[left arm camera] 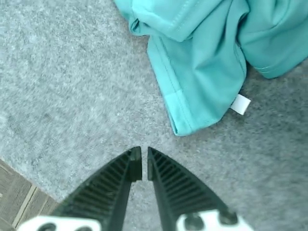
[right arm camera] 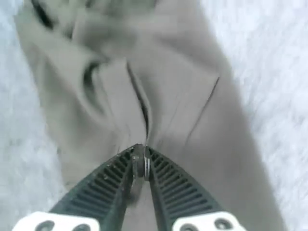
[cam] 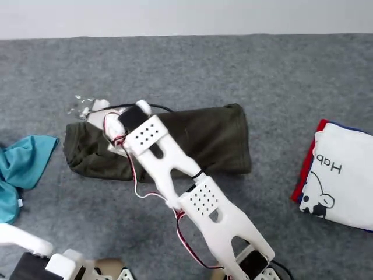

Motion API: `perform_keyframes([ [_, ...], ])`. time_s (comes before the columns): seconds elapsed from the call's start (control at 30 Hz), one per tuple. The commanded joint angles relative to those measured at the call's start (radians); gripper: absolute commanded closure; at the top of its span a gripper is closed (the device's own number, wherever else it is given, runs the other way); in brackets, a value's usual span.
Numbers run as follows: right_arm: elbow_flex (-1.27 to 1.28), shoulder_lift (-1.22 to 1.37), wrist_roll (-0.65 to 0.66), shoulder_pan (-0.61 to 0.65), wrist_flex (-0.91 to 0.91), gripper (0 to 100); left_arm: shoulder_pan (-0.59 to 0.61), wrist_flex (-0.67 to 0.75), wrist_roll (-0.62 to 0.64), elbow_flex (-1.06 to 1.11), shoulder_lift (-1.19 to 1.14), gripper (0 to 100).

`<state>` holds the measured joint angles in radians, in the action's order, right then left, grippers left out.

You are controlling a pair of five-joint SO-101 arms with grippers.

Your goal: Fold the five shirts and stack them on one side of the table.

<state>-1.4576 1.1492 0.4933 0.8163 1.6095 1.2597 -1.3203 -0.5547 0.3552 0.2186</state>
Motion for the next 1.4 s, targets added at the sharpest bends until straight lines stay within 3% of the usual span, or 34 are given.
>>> perform_keyframes([
  [0.0,-0.005,-0.065,0.009,0.025,-0.114,98.7,-0.012,-0.005,0.003,-0.036,0.035,96],
  [0.3,-0.009,0.077,0.009,0.050,-0.265,98.5,-0.009,-0.005,0.003,-0.035,0.035,96],
  [0.8,-0.034,0.130,0.011,-0.093,-0.226,98.5,-0.006,-0.009,0.003,-0.035,0.035,96],
  [1.37,-0.089,-0.013,0.005,0.110,-0.133,98.7,-0.006,-0.008,0.003,-0.035,0.035,96],
])
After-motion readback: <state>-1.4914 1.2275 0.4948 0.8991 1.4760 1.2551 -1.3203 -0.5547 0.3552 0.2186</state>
